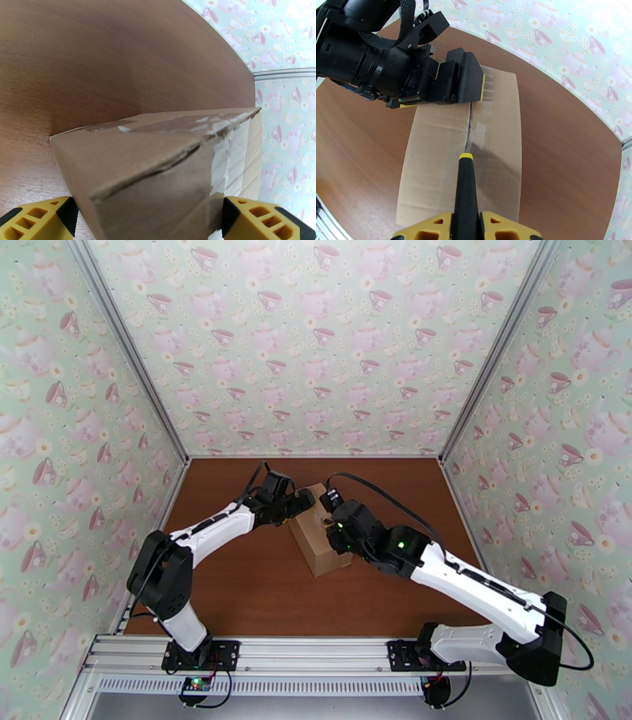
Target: Unpack the express box
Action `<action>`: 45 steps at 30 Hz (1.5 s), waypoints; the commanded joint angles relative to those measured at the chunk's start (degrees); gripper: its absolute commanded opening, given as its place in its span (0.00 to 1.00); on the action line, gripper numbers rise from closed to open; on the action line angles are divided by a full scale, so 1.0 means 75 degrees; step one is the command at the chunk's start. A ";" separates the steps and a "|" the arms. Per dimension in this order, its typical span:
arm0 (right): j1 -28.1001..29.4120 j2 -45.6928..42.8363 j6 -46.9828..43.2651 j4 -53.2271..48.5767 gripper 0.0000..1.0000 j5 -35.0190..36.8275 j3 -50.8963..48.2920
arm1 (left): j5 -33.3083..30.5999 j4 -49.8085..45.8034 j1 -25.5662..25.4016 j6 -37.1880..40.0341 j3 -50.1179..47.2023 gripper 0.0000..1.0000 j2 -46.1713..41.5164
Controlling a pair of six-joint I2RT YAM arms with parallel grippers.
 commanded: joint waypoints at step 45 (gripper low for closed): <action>0.0126 -0.0370 0.0499 -0.1294 0.00 -0.0805 0.0129 | -0.1912 0.0265 0.0378 -0.1101 0.0239 1.00 0.1521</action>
